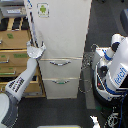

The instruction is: Opening the fridge

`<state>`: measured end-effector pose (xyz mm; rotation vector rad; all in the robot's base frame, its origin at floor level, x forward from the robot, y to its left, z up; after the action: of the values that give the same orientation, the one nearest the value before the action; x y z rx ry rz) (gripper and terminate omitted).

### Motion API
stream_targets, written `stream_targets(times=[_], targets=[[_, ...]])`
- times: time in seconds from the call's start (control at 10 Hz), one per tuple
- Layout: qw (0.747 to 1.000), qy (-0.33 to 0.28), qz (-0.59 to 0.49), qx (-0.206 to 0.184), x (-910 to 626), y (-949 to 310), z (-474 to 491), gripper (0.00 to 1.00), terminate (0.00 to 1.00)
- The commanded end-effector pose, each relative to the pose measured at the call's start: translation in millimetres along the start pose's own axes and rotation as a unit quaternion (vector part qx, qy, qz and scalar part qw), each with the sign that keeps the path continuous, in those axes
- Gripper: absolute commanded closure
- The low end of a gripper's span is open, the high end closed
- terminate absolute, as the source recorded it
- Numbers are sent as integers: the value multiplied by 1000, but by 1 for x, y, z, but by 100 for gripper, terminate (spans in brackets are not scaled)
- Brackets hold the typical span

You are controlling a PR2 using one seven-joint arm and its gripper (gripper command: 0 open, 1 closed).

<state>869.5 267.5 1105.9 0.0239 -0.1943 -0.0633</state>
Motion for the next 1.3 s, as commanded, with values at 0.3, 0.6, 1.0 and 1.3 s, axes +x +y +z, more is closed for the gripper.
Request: stream_targets(times=[0.3, 0.6, 1.0, 1.3], targets=[[1000, 24, 3, -6, 28, 17, -12, 0, 0], [999, 29, -10, 17, 30, 34, -21, 0, 0], [999, 37, -7, 4, 38, 50, -31, 0, 0], [999, 40, -27, -5, 56, 11, -28, 0, 0]])
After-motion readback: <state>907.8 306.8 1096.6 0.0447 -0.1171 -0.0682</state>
